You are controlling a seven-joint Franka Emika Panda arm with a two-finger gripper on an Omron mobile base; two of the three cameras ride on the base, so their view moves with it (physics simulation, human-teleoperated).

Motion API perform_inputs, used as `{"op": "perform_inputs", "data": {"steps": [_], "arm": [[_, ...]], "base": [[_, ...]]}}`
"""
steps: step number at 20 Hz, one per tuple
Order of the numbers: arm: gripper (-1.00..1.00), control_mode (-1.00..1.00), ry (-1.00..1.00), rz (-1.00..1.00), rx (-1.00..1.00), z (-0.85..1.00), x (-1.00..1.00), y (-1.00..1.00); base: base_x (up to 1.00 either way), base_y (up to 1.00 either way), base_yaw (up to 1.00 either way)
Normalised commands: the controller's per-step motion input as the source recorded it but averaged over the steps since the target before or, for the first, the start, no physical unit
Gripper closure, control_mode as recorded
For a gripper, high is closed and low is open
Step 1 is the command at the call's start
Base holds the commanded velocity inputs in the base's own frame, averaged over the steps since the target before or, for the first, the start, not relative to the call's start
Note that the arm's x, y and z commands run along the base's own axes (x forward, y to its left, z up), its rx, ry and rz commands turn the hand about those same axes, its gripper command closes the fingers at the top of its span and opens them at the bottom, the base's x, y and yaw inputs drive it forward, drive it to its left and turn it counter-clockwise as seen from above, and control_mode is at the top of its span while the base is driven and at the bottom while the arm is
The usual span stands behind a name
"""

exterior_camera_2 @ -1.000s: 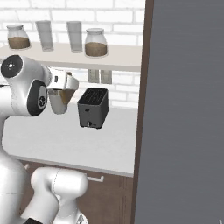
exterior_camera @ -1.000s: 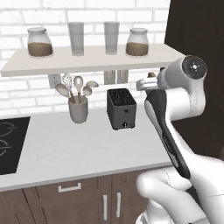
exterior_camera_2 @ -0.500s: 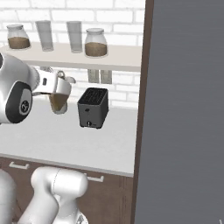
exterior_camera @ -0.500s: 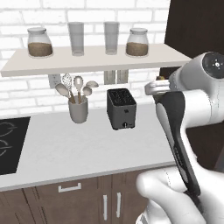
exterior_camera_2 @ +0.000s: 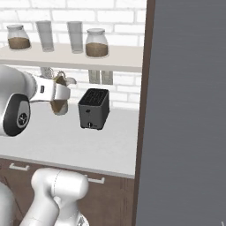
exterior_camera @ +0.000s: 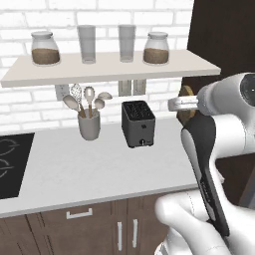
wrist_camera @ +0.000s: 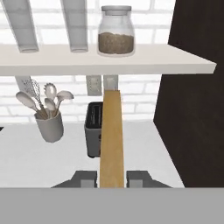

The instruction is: Start the toaster. Once the lever pops up, take the bread to the plate on the dining counter.

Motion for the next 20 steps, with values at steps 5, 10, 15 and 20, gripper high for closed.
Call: {"op": "perform_inputs", "data": {"steps": [5, 10, 15, 20], "arm": [[1.0, -1.0, 0.0, 0.0, 0.0, 0.0, 0.52, 0.0], [1.0, -1.0, 0.0, 0.0, 0.0, 0.0, 0.24, 0.0], [1.0, 1.0, 0.0, 0.0, 0.0, 0.0, -0.05, 0.0], [1.0, 1.0, 0.0, 0.0, 0.0, 0.0, 0.0, 0.0]], "base": [[0.0, 0.0, 0.0], [0.0, 0.0, 0.0], [-0.12, 0.0, 0.01], [-0.97, 0.0, 0.39]]}}
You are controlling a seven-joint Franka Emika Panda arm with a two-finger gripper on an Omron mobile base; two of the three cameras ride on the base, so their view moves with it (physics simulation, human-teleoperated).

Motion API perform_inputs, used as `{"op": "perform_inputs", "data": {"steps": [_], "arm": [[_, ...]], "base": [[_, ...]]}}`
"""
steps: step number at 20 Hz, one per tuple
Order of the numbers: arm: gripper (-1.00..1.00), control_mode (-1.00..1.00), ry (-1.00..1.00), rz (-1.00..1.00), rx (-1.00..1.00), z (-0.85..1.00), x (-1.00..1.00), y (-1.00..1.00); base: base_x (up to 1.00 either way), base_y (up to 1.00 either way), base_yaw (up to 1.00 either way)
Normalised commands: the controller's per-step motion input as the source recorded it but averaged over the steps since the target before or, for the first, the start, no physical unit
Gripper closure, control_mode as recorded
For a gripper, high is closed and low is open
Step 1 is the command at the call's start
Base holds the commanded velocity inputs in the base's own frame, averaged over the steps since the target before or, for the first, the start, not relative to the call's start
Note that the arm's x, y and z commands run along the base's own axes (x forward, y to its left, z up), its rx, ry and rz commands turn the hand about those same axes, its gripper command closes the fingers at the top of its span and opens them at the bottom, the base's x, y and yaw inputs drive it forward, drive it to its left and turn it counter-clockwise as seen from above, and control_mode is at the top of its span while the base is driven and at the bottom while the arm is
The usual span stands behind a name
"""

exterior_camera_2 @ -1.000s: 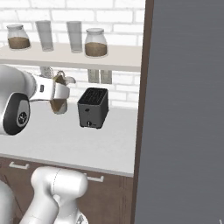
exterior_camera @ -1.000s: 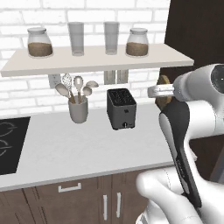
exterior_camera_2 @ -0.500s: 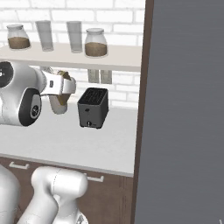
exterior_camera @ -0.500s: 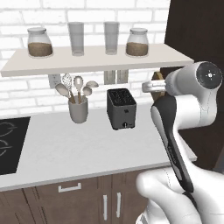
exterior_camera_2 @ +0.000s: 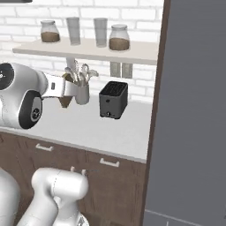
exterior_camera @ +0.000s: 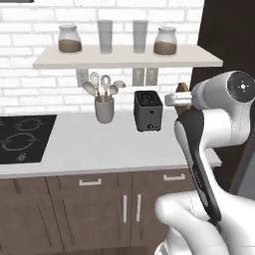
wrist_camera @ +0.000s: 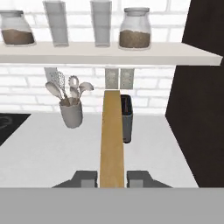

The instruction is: Start the toaster. Once the lever pops up, take the bread to the plate on the dining counter.

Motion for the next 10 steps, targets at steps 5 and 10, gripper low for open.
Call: {"op": "perform_inputs", "data": {"steps": [5, 10], "arm": [[1.0, 1.0, 0.0, 0.0, 0.0, 0.0, 0.0, 0.0], [1.0, 1.0, 0.0, 0.0, 0.0, 0.0, 0.0, 0.0]], "base": [[-0.64, 0.0, 0.85], [-0.07, 0.0, 1.0]]}}
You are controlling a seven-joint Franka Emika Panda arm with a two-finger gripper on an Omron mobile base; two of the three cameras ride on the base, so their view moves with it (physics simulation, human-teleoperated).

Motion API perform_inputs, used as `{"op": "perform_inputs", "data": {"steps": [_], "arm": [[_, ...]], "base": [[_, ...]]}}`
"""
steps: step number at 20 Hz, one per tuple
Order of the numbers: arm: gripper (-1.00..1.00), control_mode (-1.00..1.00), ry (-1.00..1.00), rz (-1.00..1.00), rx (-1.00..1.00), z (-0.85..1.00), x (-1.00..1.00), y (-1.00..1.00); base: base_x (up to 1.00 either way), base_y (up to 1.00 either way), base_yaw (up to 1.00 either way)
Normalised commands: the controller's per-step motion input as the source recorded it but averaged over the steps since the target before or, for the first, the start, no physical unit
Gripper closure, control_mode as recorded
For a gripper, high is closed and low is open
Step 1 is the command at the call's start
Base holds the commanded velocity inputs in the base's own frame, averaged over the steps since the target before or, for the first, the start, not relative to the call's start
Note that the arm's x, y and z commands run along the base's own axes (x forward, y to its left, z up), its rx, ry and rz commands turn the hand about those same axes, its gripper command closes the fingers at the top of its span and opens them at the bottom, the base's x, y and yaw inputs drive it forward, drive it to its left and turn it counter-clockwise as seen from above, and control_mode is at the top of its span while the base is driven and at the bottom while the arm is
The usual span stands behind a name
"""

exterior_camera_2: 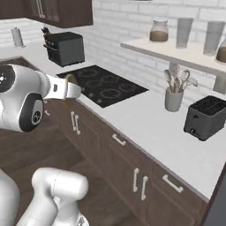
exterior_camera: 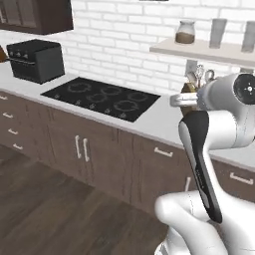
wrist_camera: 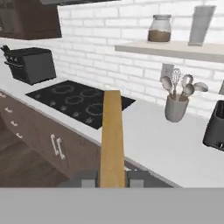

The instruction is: Start the toaster. Once the lever pops up, take the bread to the plate on the dining counter.

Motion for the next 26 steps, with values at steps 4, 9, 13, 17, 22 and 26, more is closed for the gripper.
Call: {"op": "perform_inputs", "data": {"steps": [4, 9, 13, 17, 22, 26], "arm": [[1.0, 1.0, 0.0, 0.0, 0.0, 0.0, 0.0, 0.0], [1.0, 1.0, 0.0, 0.0, 0.0, 0.0, 0.0, 0.0], [1.0, 1.0, 0.0, 0.0, 0.0, 0.0, 0.0, 0.0], [1.0, 1.0, 0.0, 0.0, 0.0, 0.0, 0.0, 0.0], [1.0, 1.0, 0.0, 0.0, 0.0, 0.0, 0.0, 0.0], [1.0, 1.0, 0.0, 0.0, 0.0, 0.0, 0.0, 0.0]], "base": [[-0.03, 0.0, 1.0], [-0.02, 0.0, 1.0], [0.0, 0.0, 1.0], [0.0, 0.0, 1.0], [0.06, 0.0, 0.93], [0.27, -0.01, 0.89]]}}
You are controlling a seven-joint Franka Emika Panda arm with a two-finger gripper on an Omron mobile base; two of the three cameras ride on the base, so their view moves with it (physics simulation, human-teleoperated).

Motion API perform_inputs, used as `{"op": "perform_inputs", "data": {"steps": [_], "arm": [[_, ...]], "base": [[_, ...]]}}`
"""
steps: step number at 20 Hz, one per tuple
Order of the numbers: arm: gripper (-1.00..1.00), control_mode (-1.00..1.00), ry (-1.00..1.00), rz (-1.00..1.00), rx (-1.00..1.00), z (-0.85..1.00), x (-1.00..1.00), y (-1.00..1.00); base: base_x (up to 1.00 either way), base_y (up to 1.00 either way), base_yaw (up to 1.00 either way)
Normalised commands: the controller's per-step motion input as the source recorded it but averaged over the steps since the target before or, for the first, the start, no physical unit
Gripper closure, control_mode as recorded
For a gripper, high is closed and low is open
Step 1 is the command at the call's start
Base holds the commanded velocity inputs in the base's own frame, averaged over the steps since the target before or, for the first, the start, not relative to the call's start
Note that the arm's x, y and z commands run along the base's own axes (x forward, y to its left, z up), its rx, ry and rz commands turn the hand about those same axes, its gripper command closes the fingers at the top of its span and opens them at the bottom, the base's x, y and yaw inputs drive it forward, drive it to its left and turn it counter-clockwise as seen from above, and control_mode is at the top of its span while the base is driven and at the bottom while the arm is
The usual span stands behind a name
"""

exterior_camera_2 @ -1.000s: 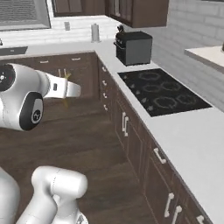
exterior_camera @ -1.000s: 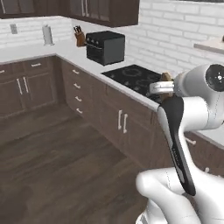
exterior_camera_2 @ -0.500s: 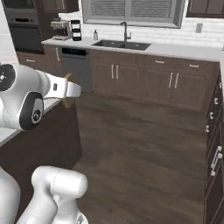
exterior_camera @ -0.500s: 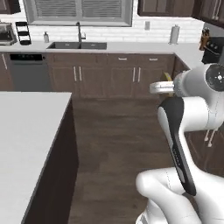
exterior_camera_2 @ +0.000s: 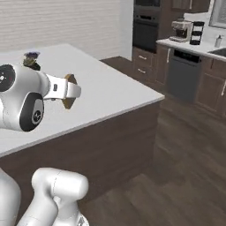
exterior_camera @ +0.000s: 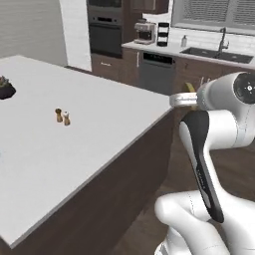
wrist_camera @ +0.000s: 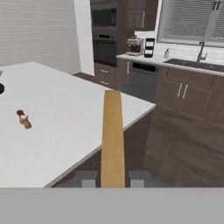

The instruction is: Start the toaster. Once the lever pops up, take the bread to the plate on the dining counter.

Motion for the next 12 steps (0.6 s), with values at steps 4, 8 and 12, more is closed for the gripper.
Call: {"op": "perform_inputs", "data": {"steps": [4, 8, 12], "arm": [[1.0, 1.0, 0.0, 0.0, 0.0, 0.0, 0.0, 0.0], [1.0, 1.0, 0.0, 0.0, 0.0, 0.0, 0.0, 0.0], [1.0, 1.0, 0.0, 0.0, 0.0, 0.0, 0.0, 0.0]], "base": [[0.31, -0.02, 0.86], [0.06, 0.04, 0.84], [0.0, 0.86, 0.52]]}}
